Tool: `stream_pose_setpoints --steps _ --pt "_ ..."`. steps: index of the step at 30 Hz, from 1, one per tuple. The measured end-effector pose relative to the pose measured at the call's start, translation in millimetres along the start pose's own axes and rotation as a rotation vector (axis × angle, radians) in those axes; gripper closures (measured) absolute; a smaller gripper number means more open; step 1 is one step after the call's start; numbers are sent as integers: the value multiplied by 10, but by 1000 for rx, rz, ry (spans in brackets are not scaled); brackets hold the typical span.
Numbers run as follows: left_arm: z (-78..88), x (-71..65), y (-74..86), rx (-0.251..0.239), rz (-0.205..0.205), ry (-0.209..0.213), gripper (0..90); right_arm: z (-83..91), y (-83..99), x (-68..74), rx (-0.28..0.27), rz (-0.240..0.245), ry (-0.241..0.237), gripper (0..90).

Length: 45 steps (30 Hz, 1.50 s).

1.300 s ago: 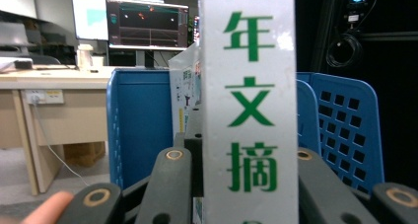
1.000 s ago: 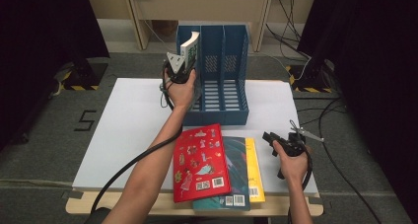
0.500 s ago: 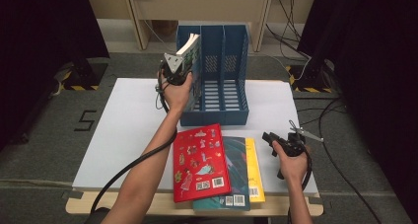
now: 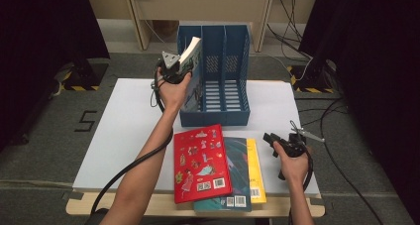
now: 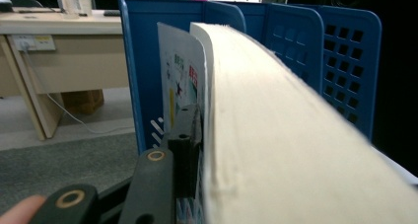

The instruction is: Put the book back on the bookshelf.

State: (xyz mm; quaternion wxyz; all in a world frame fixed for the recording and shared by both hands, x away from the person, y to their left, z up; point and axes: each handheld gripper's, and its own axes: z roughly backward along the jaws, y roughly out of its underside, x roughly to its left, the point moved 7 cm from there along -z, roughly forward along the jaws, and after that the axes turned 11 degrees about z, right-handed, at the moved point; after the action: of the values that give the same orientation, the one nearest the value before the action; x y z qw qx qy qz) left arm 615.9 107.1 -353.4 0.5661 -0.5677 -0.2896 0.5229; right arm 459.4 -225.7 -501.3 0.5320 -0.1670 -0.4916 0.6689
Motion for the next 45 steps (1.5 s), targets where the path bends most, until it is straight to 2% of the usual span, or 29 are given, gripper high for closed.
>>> stream_pose_setpoints --steps 3,4,6,7,13,24,29,33,35,42,45 --pt "19 -9 10 7 -5 0 647 0 2 0 2 2 1 618" --pt "49 -9 21 8 11 3 648 1 2 -4 2 8 5 617" --pt "73 1 33 11 19 -3 636 -4 3 1 1 2 2 617" --pt "84 4 37 13 19 -3 634 -1 9 17 8 -17 -3 617" --pt "146 -4 83 31 25 -4 633 -8 9 15 6 -7 -3 616" --pt "150 25 121 56 19 -23 707 3 8 15 6 -12 -1 615" --pt "144 16 108 87 9 -27 724 -1 12 17 9 -12 -1 615" --pt "143 11 106 95 1 -17 729 1 10 19 10 -13 -3 614" --pt "136 6 109 95 -4 11 730 -1 12 16 11 -13 -2 614" --pt "130 17 104 88 -5 29 731 3 17 2 16 -11 -1 614" --pt "122 21 97 81 9 44 734 7 16 1 16 -10 -2 614"
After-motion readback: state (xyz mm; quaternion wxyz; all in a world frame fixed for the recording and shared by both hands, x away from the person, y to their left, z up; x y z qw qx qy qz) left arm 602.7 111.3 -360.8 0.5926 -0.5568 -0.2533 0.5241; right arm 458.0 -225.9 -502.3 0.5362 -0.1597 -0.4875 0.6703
